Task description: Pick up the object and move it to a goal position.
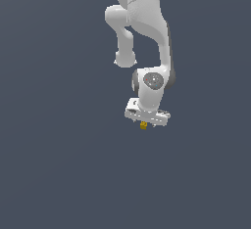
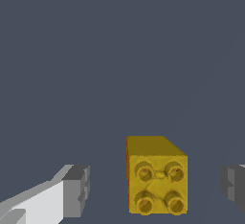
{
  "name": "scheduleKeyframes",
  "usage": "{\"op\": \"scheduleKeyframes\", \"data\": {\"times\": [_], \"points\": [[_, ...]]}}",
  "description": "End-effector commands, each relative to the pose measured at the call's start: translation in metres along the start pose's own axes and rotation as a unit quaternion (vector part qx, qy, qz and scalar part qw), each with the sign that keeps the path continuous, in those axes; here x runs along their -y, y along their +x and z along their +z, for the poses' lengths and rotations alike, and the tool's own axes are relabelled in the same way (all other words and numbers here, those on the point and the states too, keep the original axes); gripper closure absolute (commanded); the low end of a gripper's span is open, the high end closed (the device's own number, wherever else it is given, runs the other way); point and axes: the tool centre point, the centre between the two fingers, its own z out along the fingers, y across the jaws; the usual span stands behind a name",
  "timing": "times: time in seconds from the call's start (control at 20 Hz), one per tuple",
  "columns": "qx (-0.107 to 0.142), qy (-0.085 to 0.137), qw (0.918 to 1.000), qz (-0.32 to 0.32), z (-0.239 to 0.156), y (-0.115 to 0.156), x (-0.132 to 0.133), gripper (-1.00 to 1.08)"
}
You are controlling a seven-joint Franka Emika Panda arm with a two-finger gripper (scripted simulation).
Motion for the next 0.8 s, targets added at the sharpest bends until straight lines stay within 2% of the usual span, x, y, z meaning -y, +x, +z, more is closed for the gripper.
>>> {"op": "scheduleKeyframes", "data": {"times": [0.0,0.25,0.3,0.75], "points": [[0.000,0.000,1.0000,0.001,0.0101,-0.0001,-0.0001,-0.92],[0.000,0.000,1.0000,0.001,0.0168,0.0007,0.0007,-0.92],[0.000,0.000,1.0000,0.001,0.0168,0.0007,0.0007,1.08],[0.000,0.000,1.0000,0.001,0.0168,0.0007,0.0007,1.08]]}}
